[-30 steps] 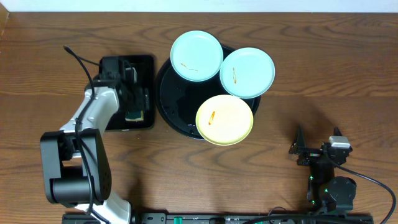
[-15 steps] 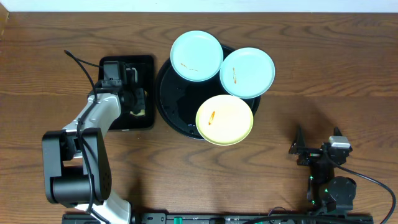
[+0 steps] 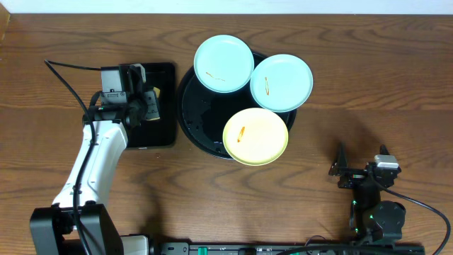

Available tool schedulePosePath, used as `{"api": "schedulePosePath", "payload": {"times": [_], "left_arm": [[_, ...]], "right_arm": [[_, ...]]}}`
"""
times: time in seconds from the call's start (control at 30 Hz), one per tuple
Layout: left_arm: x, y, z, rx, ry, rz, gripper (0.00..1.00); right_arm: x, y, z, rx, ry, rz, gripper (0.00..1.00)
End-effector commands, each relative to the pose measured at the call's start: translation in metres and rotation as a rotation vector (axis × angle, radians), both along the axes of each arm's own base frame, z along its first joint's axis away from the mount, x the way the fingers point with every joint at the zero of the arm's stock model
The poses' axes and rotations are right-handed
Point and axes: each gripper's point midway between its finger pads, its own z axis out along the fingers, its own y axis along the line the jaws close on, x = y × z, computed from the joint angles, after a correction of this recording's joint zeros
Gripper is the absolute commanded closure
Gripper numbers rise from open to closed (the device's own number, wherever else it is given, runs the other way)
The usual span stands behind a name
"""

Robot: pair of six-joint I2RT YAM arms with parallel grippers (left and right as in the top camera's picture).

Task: Clean dirty plates on tray and stack at the side

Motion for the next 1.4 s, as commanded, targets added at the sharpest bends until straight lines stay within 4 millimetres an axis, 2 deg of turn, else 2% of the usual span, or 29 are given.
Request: {"api": "schedulePosePath", "payload": {"times": [0.0,0.23,0.27,0.33,0.37,0.47,0.73,0.93,1.03,1.17,1.37], "left_arm": [[0.000,0.000,-0.003,-0.008,0.024,0.013,0.92],[-0.011,-0.001,-0.034,-0.014,0.136,0.012,0.92],[-0.011,-0.001,-0.039,-0.014,0.150,0.012,0.89],[-0.012,-0.002,-0.049,-0.016,0.178,0.012,0.50],[-0.013,-0.002,-0.053,-0.016,0.189,0.012,0.39],[-0.015,-0.001,-0.062,-0.017,0.215,0.013,0.22],[-0.029,0.002,-0.084,0.000,0.315,0.022,0.19],[-0.034,0.013,-0.103,0.056,0.368,0.047,0.20],[-0.034,0.013,-0.106,0.059,0.374,0.048,0.20],[-0.030,0.012,-0.095,0.052,0.339,0.046,0.20],[-0.021,0.012,-0.055,0.052,0.224,0.049,0.19]], "right_arm": [[0.000,-0.005,0.000,0.011,-0.002,-0.024,0.01],[0.000,-0.005,0.000,0.011,-0.002,-0.024,0.01],[0.000,-0.005,0.000,0.011,-0.002,-0.024,0.01],[0.000,-0.005,0.000,0.011,-0.002,-0.024,0.01],[0.000,-0.005,0.000,0.011,-0.002,-0.024,0.01],[0.000,-0.005,0.000,0.011,-0.002,-0.024,0.01],[0.000,-0.005,0.000,0.011,-0.002,-0.024,0.01],[0.000,-0.005,0.000,0.011,-0.002,-0.024,0.01],[0.000,-0.005,0.000,0.011,-0.002,-0.024,0.01],[0.000,-0.005,0.000,0.011,-0.002,-0.024,0.01],[0.000,-0.005,0.000,0.011,-0.002,-0.024,0.01]]}}
